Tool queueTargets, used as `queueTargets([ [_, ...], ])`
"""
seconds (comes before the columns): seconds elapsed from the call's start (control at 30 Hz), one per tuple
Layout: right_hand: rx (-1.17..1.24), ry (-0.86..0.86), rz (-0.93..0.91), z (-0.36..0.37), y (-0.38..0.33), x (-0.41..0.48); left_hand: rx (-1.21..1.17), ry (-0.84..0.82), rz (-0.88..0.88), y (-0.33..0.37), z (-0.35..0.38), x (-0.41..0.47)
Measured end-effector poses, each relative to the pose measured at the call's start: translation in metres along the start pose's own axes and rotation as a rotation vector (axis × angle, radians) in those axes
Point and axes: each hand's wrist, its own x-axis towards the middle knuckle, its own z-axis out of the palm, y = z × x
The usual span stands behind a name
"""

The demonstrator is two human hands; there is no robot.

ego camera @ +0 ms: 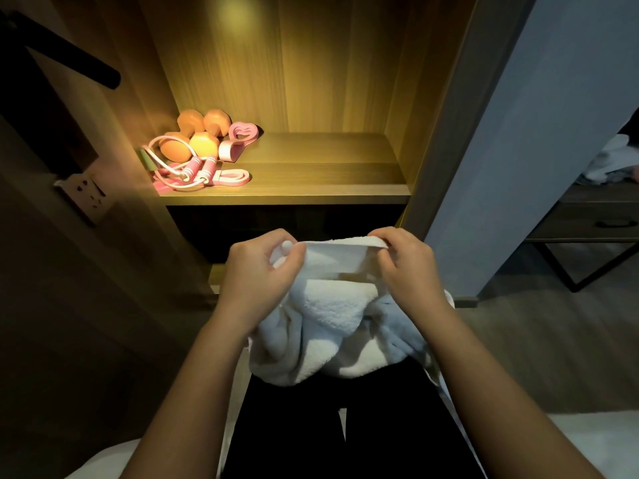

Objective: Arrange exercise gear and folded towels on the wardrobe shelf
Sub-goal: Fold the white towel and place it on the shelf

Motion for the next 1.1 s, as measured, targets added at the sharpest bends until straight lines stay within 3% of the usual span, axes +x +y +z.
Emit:
queueTargets([
  [0.2,0.115,-0.117,0.041,0.006,0.002,-0.006,0.213,-0.023,-0.225,-0.014,-0.007,0.002],
  [0.47,0.105,-0.159,-0.034,0.002,-0.018,-0.008,0.225,-0.128,-0.022,0.018,0.023,-0.002],
  [0.63,0.100,-0.200,-0.077,-0.001,-0.025,-0.013,0.141,-0.204,-0.043,0.020,0.032,0.002],
  [0.93,-0.012,-0.115,0.039,-0.004,-0.004,-0.003,0.021,0.044,-0.065,0.002,0.007,-0.003],
  [1.1,0.008,-0.259,0.020,-0.004,-0.002,-0.010,0.224,0.103,-0.184,-0.010,-0.001,0.001],
])
